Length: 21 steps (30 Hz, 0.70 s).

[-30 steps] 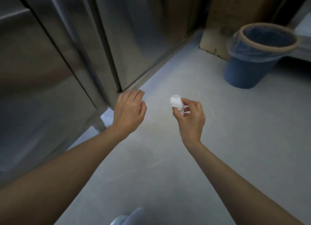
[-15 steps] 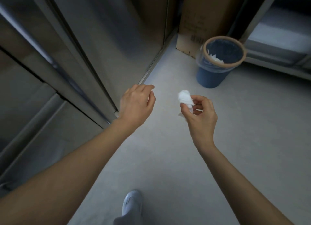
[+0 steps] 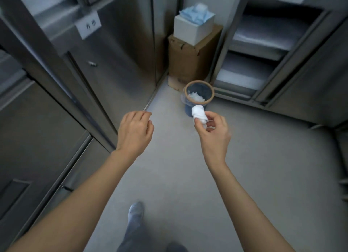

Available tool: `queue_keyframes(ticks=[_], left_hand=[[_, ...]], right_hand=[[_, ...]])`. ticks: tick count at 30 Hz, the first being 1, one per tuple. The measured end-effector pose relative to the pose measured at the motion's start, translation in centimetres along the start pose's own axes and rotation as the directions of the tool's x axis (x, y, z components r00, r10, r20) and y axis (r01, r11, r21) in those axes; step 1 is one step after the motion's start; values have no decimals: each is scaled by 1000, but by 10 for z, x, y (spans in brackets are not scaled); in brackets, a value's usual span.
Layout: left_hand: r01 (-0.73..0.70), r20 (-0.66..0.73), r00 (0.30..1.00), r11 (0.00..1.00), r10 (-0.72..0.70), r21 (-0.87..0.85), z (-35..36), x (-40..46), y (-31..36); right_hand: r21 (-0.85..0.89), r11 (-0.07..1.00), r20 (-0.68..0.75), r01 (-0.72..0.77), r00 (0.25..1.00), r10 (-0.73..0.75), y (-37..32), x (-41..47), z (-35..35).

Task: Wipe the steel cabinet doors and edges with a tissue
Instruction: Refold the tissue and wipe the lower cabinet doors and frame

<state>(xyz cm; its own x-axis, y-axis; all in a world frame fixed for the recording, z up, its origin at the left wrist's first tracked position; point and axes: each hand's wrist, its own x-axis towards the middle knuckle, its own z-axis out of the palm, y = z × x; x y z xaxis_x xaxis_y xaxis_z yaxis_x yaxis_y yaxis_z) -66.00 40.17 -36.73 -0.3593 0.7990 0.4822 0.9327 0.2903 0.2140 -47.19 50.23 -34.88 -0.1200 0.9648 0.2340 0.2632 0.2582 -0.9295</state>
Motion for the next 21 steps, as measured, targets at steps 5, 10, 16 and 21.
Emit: queue_keyframes(ticks=[5, 10, 16, 21], left_hand=[[-38, -78, 996, 999, 37, -17, -63, 9, 59], [-83, -109, 991, 996, 78, -35, -94, 25, 85], [-152, -68, 986, 988, 150, -22, -82, 55, 63], [-227, -90, 971, 973, 222, -40, -65, 102, 43]], right_hand=[[-12, 999, -54, 31, 998, -32, -50, -11, -72], [-47, 996, -106, 79, 991, -84, -66, -6, -112], [-130, 963, -112, 234, 962, -249, -64, 12, -108], [-180, 937, -143, 299, 935, -326, -72, 43, -71]])
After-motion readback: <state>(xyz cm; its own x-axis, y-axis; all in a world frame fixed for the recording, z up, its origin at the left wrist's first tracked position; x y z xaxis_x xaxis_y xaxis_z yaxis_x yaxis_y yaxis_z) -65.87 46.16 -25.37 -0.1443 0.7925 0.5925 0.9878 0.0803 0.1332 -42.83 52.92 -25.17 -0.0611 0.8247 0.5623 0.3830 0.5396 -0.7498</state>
